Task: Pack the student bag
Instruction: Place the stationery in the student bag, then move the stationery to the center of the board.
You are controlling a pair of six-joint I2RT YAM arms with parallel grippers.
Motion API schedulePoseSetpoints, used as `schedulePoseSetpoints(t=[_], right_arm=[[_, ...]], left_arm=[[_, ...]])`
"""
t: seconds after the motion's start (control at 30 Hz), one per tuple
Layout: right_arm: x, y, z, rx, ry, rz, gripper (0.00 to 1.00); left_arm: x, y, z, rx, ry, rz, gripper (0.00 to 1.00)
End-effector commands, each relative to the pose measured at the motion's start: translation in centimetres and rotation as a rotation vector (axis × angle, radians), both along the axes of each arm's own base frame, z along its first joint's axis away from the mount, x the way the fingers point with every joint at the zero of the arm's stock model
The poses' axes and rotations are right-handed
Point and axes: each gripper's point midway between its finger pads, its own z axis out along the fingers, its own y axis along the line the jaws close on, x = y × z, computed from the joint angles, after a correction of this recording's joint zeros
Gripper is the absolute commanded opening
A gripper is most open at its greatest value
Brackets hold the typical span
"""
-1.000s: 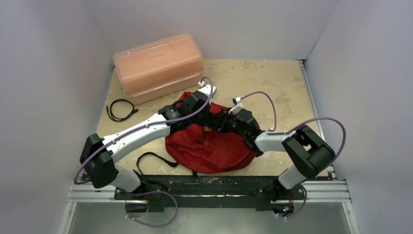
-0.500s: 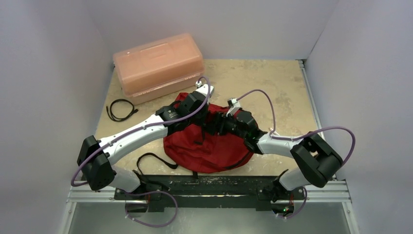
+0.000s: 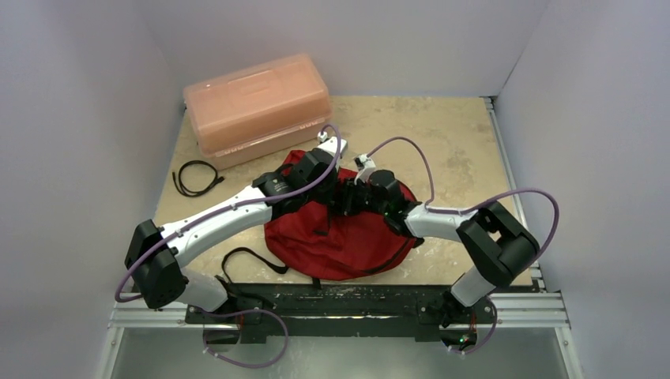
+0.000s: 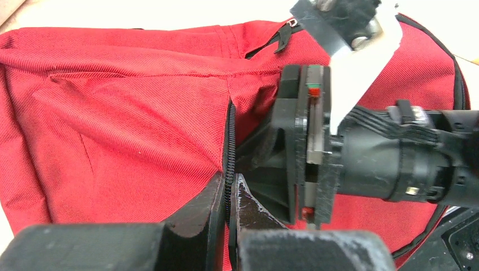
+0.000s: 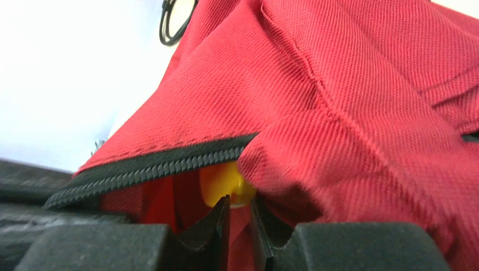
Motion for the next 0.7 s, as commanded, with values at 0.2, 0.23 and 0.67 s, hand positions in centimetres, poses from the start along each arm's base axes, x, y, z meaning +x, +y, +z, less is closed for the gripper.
schedulePoseSetpoints(t=[0.2, 0.23, 0.67], right_arm=[[-3.0, -10.5, 3.3, -0.239, 0.027, -0.164, 0.29], [-3.2, -11.7, 3.6, -0.246, 0.031, -0.204, 0.34], [4.3, -32.1, 1.1, -0.351, 0.243, -1.071, 0.99]], left_arm=[[0.8, -0.4, 0.1, -0.055, 0.0, 0.032, 0.0], [0.9, -0.4, 0.0, -0.056, 0.004, 0.034, 0.0], [-0.1, -1.6, -1.1, -0.128, 0.069, -0.012, 0.0]])
